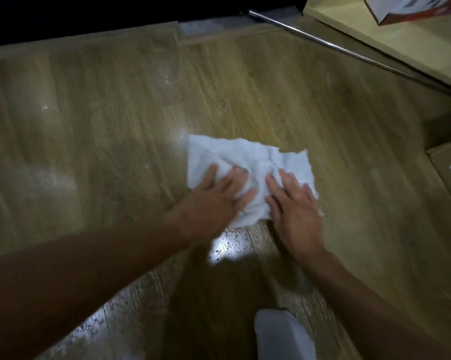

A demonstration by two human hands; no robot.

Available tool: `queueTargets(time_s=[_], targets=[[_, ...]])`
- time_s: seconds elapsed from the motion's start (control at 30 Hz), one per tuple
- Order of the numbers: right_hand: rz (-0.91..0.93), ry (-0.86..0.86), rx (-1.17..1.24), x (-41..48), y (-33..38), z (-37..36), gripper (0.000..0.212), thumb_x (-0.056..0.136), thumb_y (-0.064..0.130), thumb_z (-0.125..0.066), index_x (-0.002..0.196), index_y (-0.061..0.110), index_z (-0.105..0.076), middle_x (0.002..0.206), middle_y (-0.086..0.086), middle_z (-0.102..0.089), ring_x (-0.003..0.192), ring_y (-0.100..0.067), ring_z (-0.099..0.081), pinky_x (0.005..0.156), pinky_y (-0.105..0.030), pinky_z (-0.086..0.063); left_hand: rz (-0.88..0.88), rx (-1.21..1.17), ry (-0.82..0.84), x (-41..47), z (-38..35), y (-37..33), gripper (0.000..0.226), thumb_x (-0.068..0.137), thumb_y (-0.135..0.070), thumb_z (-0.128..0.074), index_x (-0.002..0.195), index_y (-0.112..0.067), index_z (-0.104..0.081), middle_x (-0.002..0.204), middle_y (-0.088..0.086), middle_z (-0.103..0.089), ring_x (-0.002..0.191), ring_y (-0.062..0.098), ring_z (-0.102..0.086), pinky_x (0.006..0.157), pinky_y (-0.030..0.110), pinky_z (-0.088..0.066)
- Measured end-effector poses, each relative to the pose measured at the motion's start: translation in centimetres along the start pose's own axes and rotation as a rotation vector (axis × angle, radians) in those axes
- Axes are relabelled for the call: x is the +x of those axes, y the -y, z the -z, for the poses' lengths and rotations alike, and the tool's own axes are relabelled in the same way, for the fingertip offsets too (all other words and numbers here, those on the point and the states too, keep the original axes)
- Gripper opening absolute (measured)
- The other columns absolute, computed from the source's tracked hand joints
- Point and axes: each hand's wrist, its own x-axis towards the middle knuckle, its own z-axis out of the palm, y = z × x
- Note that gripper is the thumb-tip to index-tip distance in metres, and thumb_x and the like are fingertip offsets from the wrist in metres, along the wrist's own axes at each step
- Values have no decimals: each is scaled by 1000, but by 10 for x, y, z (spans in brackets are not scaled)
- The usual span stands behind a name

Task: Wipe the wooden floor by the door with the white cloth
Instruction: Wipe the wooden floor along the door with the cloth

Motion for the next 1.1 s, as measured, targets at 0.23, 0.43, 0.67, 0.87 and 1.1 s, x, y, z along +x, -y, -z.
queueTargets(time_s=[0.23,0.43,0.67,0.87,1.1], targets=[[-163,42,53,32,17,6,75,84,46,-1,152,20,-18,159,-10,-17,147,-27,-12,118,-48,-7,95,-61,176,46,14,18,63,97,-51,-21,152,-21,-14,157,17,-15,145,31,-16,110,60,-20],[24,86,15,-7,-9,4,52,97,34,-21,145,25,-38,154,-7,-32,143,-25,-29,118,-46,-17,198,-248,238,31,16,-1,60,99,-32,-37,152,-24,-10,160,9,-1,147,32,1,113,62,-3],[-157,82,54,20,-3,7,59,92,33,-22,151,24,-24,159,-10,-18,146,-29,-15,116,-48,-11,197,-136,122,47,15,-3,62,93,-58,-28,148,-30,-30,154,16,-26,141,35,-28,103,64,-30],[99,224,87,56,58,8,64,93,22,-36,152,28,-11,161,-1,-5,148,-23,-3,117,-45,-1,275,-21,261,-4,15,55,65,89,-56,-23,139,-18,-40,139,23,-49,123,38,-52,88,57,-49],[83,212,196,30,63,7,60,88,33,-32,148,32,-28,160,5,-15,148,-17,-6,118,-43,0,168,-122,266,-76,15,31,71,90,-63,-19,152,-29,-10,158,16,-9,146,32,-14,114,54,-22]])
